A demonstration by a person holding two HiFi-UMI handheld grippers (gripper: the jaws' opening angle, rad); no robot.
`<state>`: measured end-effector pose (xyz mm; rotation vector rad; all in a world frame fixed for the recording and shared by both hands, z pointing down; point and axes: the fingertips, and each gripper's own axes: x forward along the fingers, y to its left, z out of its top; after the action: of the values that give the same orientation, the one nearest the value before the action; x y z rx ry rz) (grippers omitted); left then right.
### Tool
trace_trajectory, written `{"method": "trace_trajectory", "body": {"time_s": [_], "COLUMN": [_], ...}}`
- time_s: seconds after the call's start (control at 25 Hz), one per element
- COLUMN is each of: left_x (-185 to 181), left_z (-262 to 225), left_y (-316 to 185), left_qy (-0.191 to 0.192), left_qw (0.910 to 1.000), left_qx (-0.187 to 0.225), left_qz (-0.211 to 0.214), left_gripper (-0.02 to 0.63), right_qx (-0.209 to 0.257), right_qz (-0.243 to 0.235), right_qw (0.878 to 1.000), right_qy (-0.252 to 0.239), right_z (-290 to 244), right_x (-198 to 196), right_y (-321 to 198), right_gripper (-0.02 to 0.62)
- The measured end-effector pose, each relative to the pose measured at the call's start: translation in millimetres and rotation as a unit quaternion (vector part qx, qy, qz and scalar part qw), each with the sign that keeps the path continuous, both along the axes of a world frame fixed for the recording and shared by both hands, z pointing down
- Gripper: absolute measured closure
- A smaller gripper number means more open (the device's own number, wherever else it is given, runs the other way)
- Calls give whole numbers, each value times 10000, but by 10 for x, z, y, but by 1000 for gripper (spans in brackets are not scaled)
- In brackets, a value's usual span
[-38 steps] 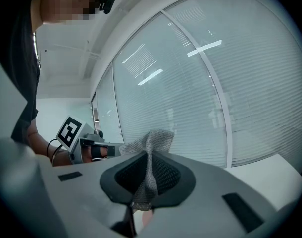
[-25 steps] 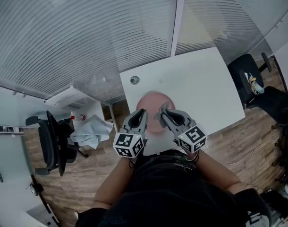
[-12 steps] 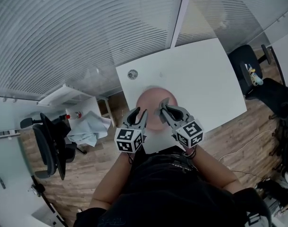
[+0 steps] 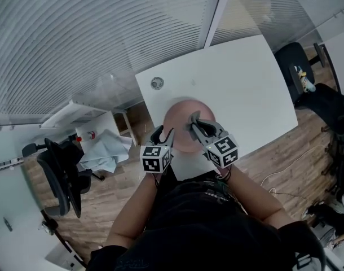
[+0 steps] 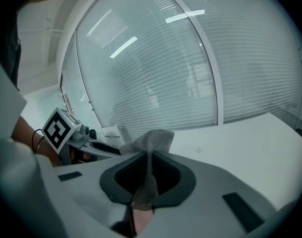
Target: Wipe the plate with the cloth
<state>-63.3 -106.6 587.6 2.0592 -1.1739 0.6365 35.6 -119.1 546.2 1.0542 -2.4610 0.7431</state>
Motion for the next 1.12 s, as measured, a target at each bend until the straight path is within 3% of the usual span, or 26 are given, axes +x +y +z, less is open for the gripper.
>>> {"method": "trace_trajectory", "body": {"time_s": [0.52, 1.12], "left_x": [-145, -203], "left_z": [673, 1033], "left_y": [-49, -101], "left_qy": [-2, -21], "left_qw": [9960, 9903], "left_qx": [-892, -1391], "left_qz": [-41, -61], "left_gripper": [430, 438], "right_qx": [-710, -1259], "right_qz": [116, 99], "right_qw": [9958, 9863], "right_qy": [570, 1065], "right_z": [673, 1196], "right_x": [22, 38], "right_y": [-154, -309], "right_gripper": [552, 552]}}
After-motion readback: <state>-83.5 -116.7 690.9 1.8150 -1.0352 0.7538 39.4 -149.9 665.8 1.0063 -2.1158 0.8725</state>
